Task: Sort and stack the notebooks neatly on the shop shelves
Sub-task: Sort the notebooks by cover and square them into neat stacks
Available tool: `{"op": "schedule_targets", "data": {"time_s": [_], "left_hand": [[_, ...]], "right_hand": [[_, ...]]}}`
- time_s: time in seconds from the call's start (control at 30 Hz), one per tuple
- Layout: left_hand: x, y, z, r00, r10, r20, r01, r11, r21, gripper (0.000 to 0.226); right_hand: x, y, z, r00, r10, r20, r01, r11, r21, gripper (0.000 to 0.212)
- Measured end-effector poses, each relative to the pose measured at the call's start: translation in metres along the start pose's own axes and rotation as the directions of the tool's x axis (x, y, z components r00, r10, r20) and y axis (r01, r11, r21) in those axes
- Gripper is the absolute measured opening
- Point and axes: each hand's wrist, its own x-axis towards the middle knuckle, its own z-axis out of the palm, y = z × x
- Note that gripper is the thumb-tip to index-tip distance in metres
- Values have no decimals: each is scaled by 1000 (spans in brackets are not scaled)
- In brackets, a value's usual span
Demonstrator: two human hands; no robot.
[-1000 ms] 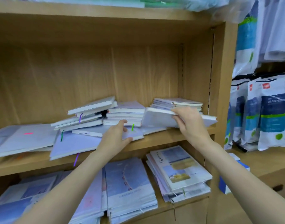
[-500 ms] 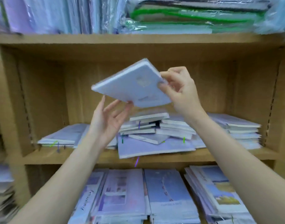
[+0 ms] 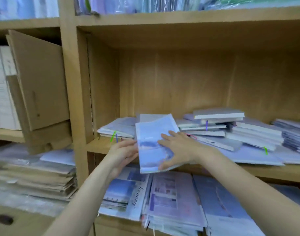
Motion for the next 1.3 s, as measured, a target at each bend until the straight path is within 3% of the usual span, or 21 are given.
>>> {"op": "schedule_targets", "data": {"time_s": [0.07,0.13,0.17,0.23,0.27,0.33,0.4,0.53,0.7,0.87,1.07,1.17,1.23,1.3], "left_hand": [[3,3,-8,1000,-19,9,20,991,-130,29],[3,4,-18,999,-23,29,26,992,-127,31],[4,2,-22,1000,-2,26,4,998,-66,33],[5,2,-25,998,63,-3,-63,998,32,35],[5,2,-23,996,93,-17,-91,994,64,35],[8,4,-15,992,120,-22,-118,988,98,34],[12,5,-5,993,120,-10,-119,990,70,35],[22,2,2,994,106,-14,-105,994,30,44],[21,-11,7,980,182,79,-193,968,158,53],[26,-20,4,971,233,54,-238,962,131,52],[25,-15,-5,950,311,15,-305,918,253,48],[26,-15,-12,901,425,-88,-379,870,316,37],[28,-16,-18,830,521,-199,-406,810,424,35],[33,-16,-26,774,601,-199,-365,681,635,36]], "right_hand": [[2,-3,-2,992,9,123,-5,1000,-30,108],[-1,-5,-3,991,-5,131,9,999,-31,100],[-3,-5,-6,997,-24,74,24,1000,0,84],[-9,-3,-18,984,-44,-170,58,995,79,43],[-10,-1,-27,959,-8,-284,34,996,86,33],[-3,4,-42,884,107,-455,-101,994,39,29],[11,9,-44,848,161,-506,-192,981,-9,23],[29,13,-11,910,148,-387,-213,968,-130,28],[32,17,3,903,143,-406,-214,967,-136,27],[41,13,16,776,10,-631,-204,950,-236,19],[60,-1,19,791,46,-610,-204,960,-192,19],[54,1,12,814,45,-579,-168,973,-161,15],[47,16,10,853,72,-517,-91,996,-11,41],[41,24,11,843,87,-530,-50,995,83,47]]}}
